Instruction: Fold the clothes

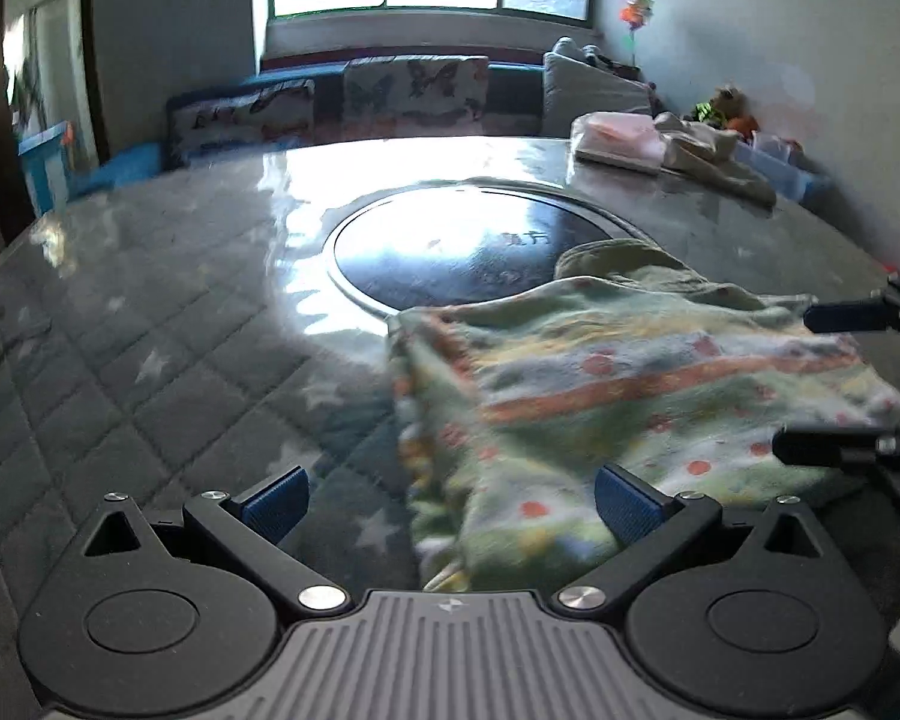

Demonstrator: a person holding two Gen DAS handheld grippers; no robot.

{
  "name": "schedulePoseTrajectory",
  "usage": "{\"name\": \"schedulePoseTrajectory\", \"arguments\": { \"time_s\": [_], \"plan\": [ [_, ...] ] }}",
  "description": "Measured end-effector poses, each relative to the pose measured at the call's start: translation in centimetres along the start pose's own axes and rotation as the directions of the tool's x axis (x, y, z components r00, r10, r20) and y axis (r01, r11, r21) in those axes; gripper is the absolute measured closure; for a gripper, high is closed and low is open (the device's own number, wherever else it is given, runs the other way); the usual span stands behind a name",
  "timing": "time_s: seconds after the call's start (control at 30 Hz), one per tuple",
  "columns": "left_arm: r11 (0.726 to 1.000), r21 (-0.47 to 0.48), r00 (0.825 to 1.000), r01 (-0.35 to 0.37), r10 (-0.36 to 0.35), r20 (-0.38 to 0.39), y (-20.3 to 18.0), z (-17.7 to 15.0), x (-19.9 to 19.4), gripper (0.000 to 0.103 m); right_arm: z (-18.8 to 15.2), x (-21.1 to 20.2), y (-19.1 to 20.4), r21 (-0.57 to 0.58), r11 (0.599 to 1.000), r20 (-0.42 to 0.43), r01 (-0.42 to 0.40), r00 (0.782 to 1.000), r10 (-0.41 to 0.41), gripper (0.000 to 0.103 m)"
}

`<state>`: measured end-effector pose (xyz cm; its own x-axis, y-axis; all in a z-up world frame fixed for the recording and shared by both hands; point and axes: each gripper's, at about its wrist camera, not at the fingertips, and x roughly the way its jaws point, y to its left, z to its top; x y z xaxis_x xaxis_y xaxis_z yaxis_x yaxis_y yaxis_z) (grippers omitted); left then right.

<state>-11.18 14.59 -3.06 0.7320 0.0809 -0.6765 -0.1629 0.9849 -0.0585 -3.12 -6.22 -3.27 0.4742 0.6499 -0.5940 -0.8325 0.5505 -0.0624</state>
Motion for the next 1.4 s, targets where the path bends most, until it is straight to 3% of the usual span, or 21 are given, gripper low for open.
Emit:
{"name": "schedulePoseTrajectory", "arguments": {
  "time_s": [0.2,0.4,0.5,0.57,0.67,0.7,0.77,0.93,1.27,1.4],
  "plan": [
    [0.992,-0.124,0.999,0.014,-0.010,0.033,3.1,1.2,-1.5,0.001,1.5,0.9,4.0,-0.143,0.984,-0.002,-0.102,0.995,0.103,0.001],
    [0.952,-0.299,0.998,0.065,-0.065,0.010,6.0,2.2,-1.3,0.004,2.7,2.7,8.1,-0.249,0.948,-0.044,-0.200,0.980,0.195,0.010],
    [0.939,-0.332,0.996,0.085,-0.089,0.005,6.2,2.3,-1.1,0.004,3.0,3.7,9.8,-0.292,0.931,-0.060,-0.219,0.976,0.210,0.021],
    [0.930,-0.355,0.994,0.096,-0.105,-0.007,6.3,2.3,-0.8,0.004,3.2,4.4,10.6,-0.297,0.926,-0.080,-0.233,0.972,0.219,0.037],
    [0.912,-0.394,0.990,0.116,-0.137,-0.025,6.5,2.4,-0.2,0.004,3.1,5.1,11.2,-0.301,0.923,-0.111,-0.241,0.970,0.217,0.049],
    [0.907,-0.402,0.989,0.121,-0.145,-0.029,6.5,2.4,-0.1,0.003,3.1,5.2,11.2,-0.296,0.926,-0.112,-0.236,0.971,0.212,0.052],
    [0.900,-0.417,0.987,0.128,-0.156,-0.034,6.4,2.5,0.2,0.003,3.3,5.1,10.8,-0.269,0.935,-0.105,-0.232,0.972,0.211,0.069],
    [0.876,-0.460,0.982,0.142,-0.185,-0.048,6.3,2.8,0.8,0.002,3.8,4.2,8.8,-0.157,0.952,-0.063,-0.264,0.964,0.257,0.084],
    [0.839,-0.508,0.960,0.193,-0.268,-0.079,4.5,4.0,2.4,0.003,4.7,0.8,4.3,-0.005,0.953,0.066,-0.302,0.951,0.301,0.093],
    [0.818,-0.521,0.940,0.243,-0.331,-0.080,3.5,4.4,3.4,0.020,4.4,-0.3,3.4,0.014,0.948,0.098,-0.317,0.944,0.314,0.093]
  ]
}}
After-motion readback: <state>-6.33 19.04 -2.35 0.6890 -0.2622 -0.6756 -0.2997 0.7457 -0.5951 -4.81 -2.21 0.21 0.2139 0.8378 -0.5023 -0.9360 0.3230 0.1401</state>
